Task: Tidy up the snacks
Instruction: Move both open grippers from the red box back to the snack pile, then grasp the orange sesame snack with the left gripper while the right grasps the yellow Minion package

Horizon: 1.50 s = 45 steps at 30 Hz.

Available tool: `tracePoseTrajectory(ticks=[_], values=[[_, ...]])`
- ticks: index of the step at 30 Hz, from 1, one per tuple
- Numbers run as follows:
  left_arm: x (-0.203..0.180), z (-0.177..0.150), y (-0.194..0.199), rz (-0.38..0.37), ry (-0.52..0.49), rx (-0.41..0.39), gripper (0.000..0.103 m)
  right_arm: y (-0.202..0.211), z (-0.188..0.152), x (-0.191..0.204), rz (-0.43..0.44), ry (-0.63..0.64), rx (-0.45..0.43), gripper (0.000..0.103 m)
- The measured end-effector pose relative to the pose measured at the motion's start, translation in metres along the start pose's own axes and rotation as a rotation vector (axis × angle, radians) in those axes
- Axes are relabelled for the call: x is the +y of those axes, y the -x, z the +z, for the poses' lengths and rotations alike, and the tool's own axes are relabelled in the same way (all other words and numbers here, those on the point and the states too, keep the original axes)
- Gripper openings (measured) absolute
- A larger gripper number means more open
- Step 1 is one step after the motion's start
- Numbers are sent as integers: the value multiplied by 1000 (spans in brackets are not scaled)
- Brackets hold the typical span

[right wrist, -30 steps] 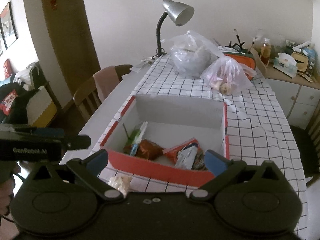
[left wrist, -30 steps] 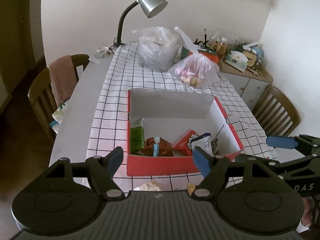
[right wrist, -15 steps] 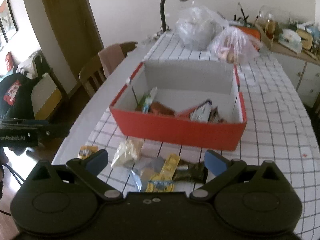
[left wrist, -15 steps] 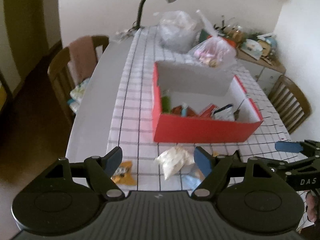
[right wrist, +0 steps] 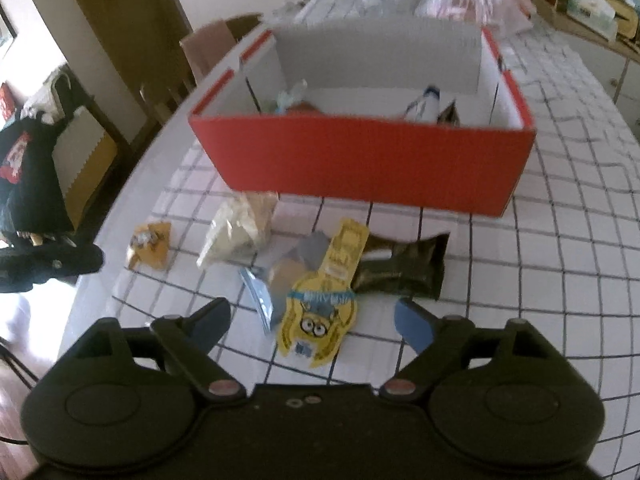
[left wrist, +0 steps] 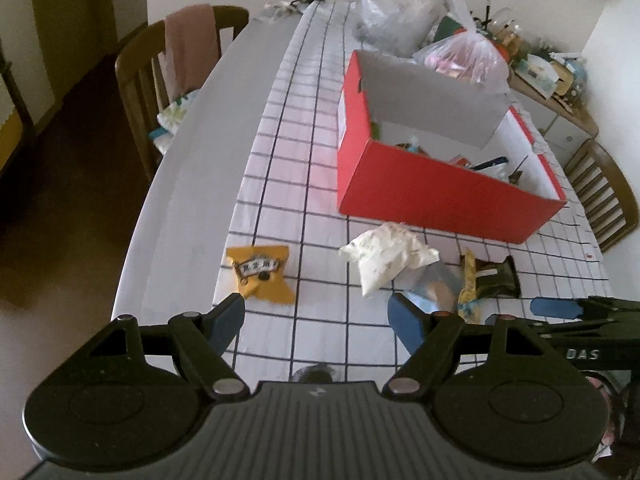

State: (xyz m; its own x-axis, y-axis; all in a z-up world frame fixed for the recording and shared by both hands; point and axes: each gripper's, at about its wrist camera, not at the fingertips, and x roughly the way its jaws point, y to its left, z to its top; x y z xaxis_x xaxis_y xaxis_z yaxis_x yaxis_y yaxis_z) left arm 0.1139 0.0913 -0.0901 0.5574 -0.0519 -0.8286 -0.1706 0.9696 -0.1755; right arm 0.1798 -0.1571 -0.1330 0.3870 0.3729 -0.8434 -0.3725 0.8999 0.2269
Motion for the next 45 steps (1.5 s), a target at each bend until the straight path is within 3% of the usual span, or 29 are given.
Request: tracePoseTrajectory(ticks=[9,19,22,28,30,45], values=[[13,-7,-7,15,22,24,78,-38,-9,-5,-11,-1,67,78],[20,-6,-14,29,7,30,78,-51,-7,1,-18,49,71,70],[21,-4,-19,31,2,34,78,-50,-6,2,-9,58,66,57],[24,1,-31,42,-8,41,78,-48,-9,1,-13,74,61,55],[27,2,-36,53,-8,43,78,-46,-10,-1,-17,73,57,50],[32,27,-99,133,46,135,78,-21,-19,-12,-15,81,56,50]])
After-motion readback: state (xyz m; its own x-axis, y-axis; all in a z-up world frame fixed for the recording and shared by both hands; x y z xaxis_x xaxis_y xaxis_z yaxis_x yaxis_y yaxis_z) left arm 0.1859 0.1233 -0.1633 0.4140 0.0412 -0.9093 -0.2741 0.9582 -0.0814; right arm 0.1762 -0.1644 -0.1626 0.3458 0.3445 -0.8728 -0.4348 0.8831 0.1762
